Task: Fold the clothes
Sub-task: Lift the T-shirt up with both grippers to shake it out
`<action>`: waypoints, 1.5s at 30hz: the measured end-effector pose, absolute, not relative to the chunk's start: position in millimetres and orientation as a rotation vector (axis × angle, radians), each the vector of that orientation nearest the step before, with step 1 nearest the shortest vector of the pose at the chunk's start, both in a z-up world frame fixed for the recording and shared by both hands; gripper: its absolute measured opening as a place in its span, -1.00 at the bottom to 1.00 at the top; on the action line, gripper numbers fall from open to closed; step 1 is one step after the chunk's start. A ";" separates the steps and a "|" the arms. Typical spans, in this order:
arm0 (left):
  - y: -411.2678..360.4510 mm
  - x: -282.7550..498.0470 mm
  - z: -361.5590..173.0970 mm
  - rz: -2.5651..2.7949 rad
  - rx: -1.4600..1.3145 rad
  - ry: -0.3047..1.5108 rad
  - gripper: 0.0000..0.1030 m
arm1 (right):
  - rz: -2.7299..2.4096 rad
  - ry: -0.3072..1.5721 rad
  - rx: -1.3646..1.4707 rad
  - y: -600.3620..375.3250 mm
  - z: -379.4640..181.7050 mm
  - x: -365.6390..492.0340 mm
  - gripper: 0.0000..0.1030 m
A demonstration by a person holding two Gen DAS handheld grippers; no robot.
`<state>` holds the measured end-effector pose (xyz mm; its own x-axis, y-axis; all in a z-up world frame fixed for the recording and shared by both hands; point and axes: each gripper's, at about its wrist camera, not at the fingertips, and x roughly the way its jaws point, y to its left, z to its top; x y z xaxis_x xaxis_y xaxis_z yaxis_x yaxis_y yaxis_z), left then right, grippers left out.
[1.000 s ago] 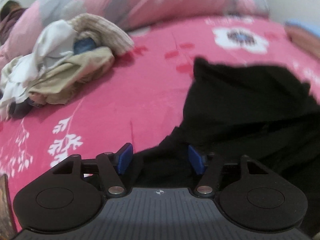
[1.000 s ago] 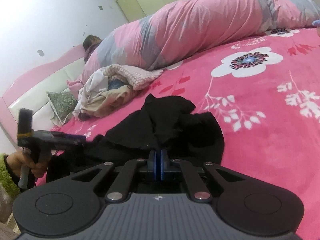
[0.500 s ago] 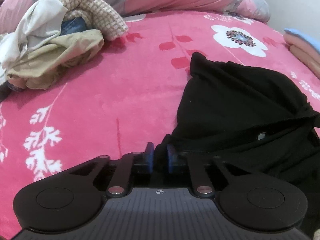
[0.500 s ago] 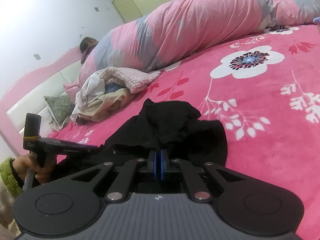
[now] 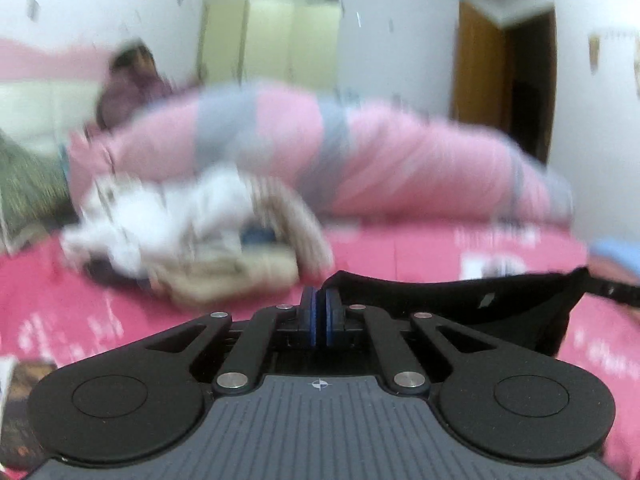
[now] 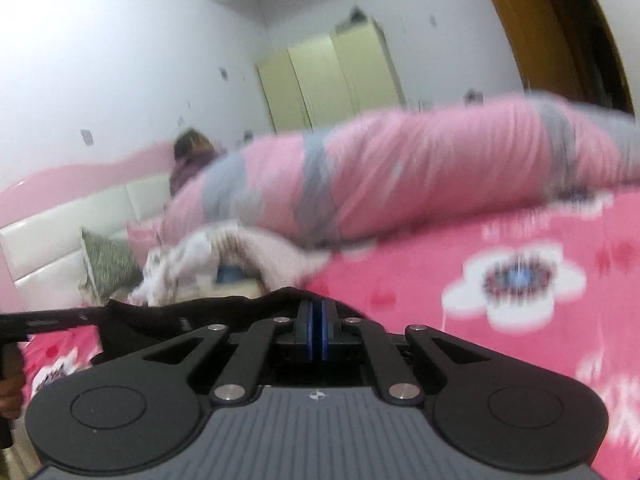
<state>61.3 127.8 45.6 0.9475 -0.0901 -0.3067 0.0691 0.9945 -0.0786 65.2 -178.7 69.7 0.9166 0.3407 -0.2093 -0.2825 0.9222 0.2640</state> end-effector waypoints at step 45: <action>7.5 93.1 235.4 -0.187 -0.089 -0.278 -0.95 | 0.041 -0.349 0.094 -254.7 285.9 36.3 -0.94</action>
